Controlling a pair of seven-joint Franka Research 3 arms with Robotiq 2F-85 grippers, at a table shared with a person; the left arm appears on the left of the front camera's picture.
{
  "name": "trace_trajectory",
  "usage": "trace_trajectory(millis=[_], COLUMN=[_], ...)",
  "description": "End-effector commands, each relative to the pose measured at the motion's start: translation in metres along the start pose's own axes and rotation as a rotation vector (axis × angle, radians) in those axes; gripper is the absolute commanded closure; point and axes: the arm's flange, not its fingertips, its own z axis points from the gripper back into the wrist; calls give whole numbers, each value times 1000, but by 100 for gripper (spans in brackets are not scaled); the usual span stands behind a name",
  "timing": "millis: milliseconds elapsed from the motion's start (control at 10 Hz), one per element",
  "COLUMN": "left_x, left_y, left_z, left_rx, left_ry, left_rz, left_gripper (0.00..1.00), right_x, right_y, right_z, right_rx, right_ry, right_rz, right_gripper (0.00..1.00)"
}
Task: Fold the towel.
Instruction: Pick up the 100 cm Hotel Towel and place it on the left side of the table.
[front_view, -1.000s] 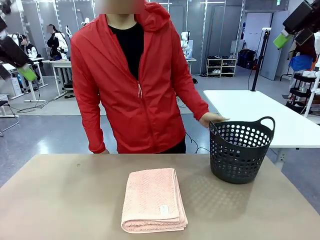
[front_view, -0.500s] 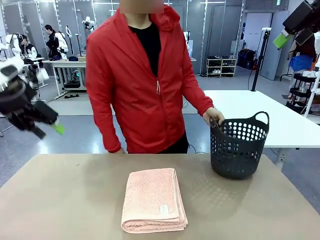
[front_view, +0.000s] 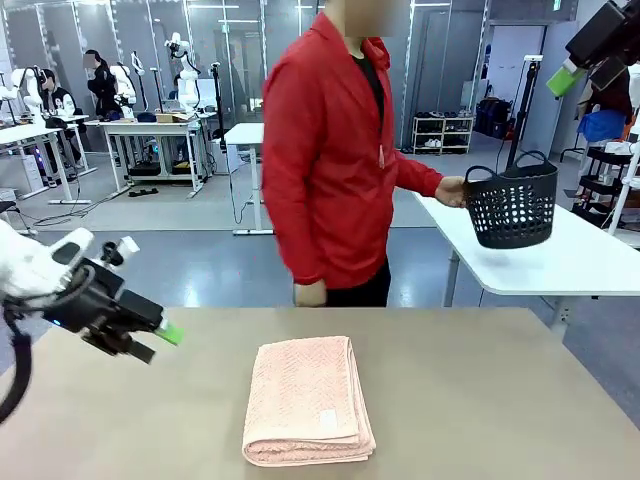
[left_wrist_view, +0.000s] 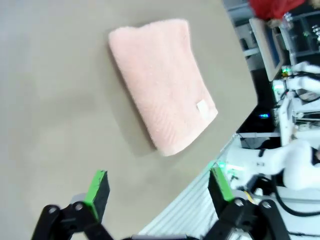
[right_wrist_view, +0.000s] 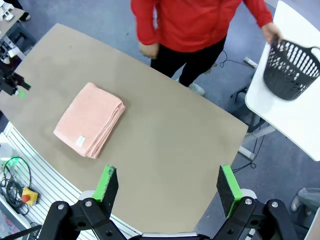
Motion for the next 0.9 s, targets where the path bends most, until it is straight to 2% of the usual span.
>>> trace_trajectory(millis=[0, 300, 500, 800], left_x=[18, 19, 13, 0], left_y=[13, 23, 33, 44], left_z=[-54, -129, -154, -177], left_rx=[-36, -118, -176, -194], left_ry=[-41, 18, -12, -75], left_rz=[-10, 1, 44, 104], left_gripper=[0, 0, 0, 0], right_x=[0, 0, 0, 0], right_y=[0, 0, 0, 0], right_z=[0, 0, 0, 0], right_rx=[3, 3, 3, 3], right_ry=[4, 4, 4, 4], right_rz=[0, 0, 0, 0], right_gripper=[0, 0, 0, 0])
